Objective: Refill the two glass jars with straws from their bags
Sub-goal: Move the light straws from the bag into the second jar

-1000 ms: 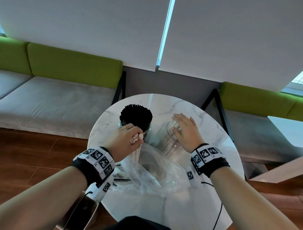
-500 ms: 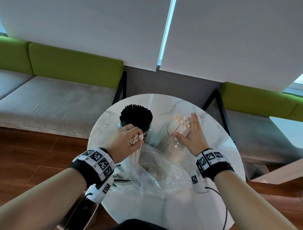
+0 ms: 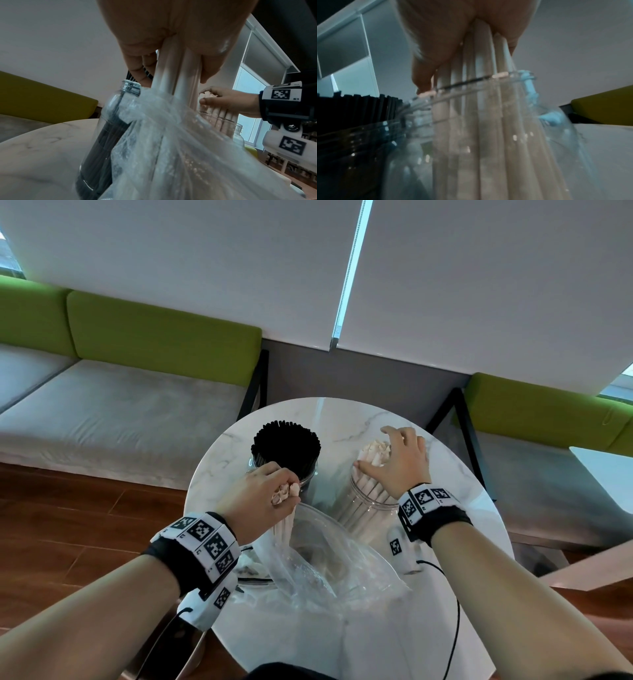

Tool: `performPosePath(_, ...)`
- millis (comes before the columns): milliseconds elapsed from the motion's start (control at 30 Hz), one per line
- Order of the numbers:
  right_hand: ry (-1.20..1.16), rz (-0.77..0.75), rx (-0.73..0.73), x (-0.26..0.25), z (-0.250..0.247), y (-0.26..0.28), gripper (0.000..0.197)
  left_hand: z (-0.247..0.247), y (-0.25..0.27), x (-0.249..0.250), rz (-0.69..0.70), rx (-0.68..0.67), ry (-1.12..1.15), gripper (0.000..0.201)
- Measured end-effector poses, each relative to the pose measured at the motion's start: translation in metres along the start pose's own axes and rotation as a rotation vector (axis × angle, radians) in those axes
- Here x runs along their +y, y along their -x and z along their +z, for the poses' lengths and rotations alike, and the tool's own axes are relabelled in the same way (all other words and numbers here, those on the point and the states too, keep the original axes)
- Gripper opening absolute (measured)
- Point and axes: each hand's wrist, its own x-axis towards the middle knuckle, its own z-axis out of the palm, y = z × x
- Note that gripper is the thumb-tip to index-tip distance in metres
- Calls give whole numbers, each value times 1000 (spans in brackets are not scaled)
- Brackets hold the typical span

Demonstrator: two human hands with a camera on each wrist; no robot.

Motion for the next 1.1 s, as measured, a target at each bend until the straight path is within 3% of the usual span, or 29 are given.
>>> performPosePath(167,61,-46,-204,-1,-2,-6,73,0,0,1,3,14,-23,12)
performPosePath(267,27,-24,-171,-2,-1,-8,58,-1,0,2,-7,15,-25,12)
performPosePath(433,-139,53,15,-2,-5,-7,38,-5,1,5,-11,4,-21,13)
performPosePath(567,-32,-36,-109,1,-3,-11,47,-6,1,7,-13,12,-15,12)
performPosePath(667,-105,-23,-207,3,-2,-17,35,-6,-1,8,-3,8,20,14)
performPosePath(767,-163,-9,-169,4,-1,-20,29,-7,1,8,0,22,3,13)
performPosePath(900,-10,-108,-202,0,2,-16,31,-6,0,9,-6,21,11,13)
performPosePath(1000,-64,-70,-252,-2,1,-19,21,-5,0,8,-9,9,17,14)
performPosePath(1100,-74,-45,-211,-3,0,-20,13,-5,0,8,-16,-7,26,14)
